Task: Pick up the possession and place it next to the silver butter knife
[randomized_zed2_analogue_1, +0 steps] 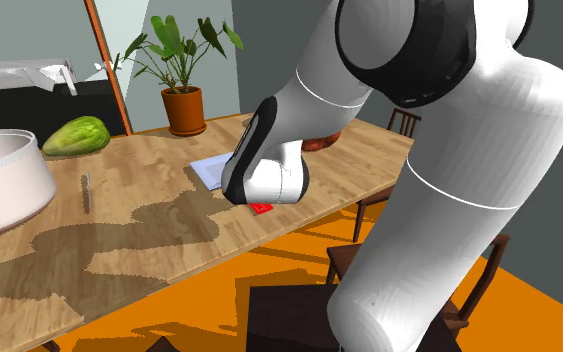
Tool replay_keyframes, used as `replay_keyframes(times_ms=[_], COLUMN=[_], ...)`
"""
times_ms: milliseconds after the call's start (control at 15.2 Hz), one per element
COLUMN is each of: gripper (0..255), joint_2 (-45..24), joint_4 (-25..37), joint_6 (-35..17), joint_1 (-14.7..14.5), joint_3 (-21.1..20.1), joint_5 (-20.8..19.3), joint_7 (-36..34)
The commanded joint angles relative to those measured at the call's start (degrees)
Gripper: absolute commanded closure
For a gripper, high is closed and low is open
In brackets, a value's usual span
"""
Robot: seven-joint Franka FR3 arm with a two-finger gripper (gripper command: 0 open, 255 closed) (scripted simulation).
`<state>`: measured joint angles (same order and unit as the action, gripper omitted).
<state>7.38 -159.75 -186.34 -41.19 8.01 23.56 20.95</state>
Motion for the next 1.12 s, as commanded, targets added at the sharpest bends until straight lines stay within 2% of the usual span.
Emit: replay_keyframes(times_ms=[0, 66, 396, 462, 528, 594, 660, 726, 858, 1056], gripper=[0, 255, 255, 255, 255, 255, 255, 255, 255, 255], joint_2=[-0.02, -0.02, 0.29, 0.25, 0.26, 0.29, -0.02, 0.90, 2.81, 5.65], joint_4=[0.01, 0.00, -0.36, -0.38, -0.36, -0.31, 0.01, 0.06, 0.12, 0.34], joint_6=[-0.02, -0.02, -0.05, -0.16, -0.11, -0.06, -0.02, 1.11, 3.32, 6.55], joint_1=[-0.07, -0.08, 0.64, -0.05, 0.51, -0.69, -0.07, 4.29, 10.01, 14.38], joint_3=[0.07, 0.08, -0.80, -0.04, -0.69, 0.88, 0.06, -4.22, -9.50, -13.17], joint_5=[0.01, 0.01, 0.07, 0.09, 0.08, 0.02, 0.05, -0.14, -1.64, -4.11], joint_7=[0.01, 0.01, -0.10, 0.02, -0.09, 0.27, 0.04, -0.27, -1.75, -4.01])
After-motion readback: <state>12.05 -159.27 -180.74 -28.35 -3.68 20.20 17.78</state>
